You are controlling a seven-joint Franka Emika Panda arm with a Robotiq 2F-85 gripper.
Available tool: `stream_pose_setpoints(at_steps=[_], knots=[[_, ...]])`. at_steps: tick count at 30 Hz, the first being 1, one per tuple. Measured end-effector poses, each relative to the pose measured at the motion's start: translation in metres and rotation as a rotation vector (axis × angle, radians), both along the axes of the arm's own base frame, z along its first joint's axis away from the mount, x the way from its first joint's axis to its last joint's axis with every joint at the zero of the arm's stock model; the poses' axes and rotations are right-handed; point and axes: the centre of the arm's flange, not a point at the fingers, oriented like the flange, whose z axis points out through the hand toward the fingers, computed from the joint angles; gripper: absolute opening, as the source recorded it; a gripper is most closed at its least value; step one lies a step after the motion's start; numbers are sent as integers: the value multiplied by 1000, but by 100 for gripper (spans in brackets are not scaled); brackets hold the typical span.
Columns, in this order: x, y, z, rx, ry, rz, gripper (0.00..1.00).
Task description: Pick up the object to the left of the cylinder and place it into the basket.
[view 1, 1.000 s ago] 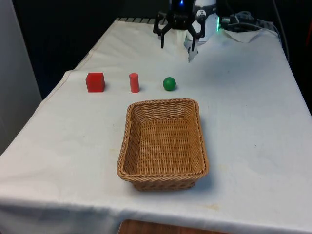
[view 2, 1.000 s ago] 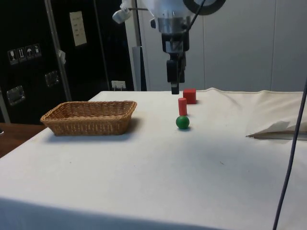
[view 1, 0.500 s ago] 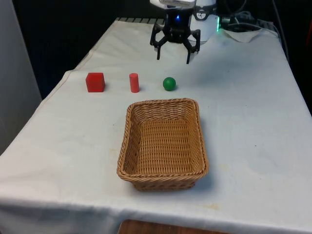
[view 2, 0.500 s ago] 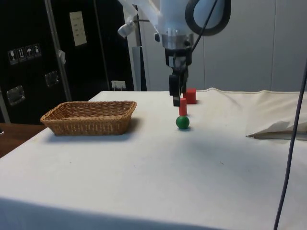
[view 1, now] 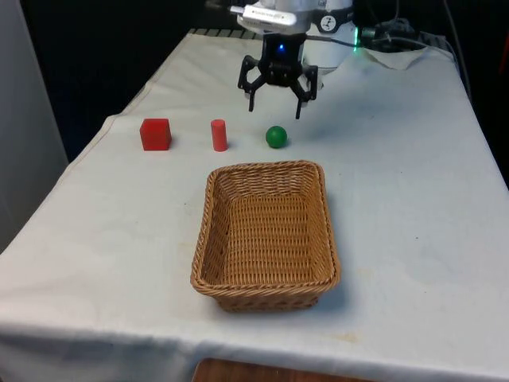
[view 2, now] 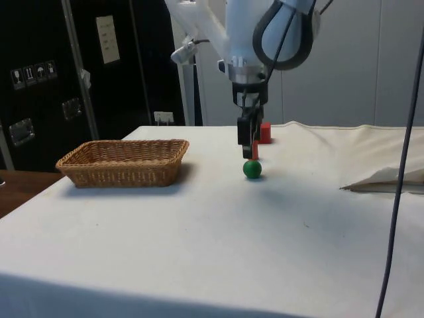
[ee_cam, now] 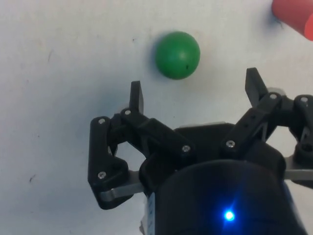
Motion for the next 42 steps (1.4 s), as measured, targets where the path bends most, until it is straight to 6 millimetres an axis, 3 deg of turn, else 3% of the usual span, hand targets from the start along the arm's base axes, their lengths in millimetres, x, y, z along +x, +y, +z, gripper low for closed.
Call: stream_pose_setpoints(at_steps=[18,42], knots=[[-5,-7,-25,5,2,-21,100],[-2,4,-48,-4,22,-41,100]])
